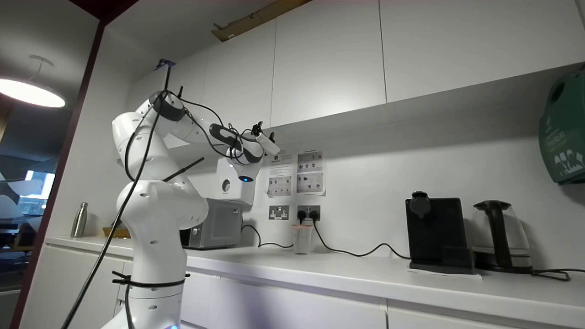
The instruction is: Open the left door on the second upper cabinet
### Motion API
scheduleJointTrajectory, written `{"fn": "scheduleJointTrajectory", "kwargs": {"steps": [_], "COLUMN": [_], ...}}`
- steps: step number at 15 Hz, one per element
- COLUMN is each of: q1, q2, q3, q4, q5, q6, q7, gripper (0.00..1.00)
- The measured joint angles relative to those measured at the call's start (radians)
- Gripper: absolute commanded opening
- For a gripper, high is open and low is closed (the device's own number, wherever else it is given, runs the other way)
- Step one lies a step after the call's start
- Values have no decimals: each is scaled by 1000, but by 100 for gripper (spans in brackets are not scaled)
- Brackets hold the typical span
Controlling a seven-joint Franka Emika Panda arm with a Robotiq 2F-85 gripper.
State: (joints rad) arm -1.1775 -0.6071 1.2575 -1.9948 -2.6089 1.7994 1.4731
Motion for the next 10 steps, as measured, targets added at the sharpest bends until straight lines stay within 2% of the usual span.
{"fn": "scheduleJointTrajectory", "kwargs": {"steps": [10], "q1": [-37], "q2": [-25], "q3": [8], "q4": [58], "q5": [0], "q6": [-1], "q7": [0], "gripper": [100]}}
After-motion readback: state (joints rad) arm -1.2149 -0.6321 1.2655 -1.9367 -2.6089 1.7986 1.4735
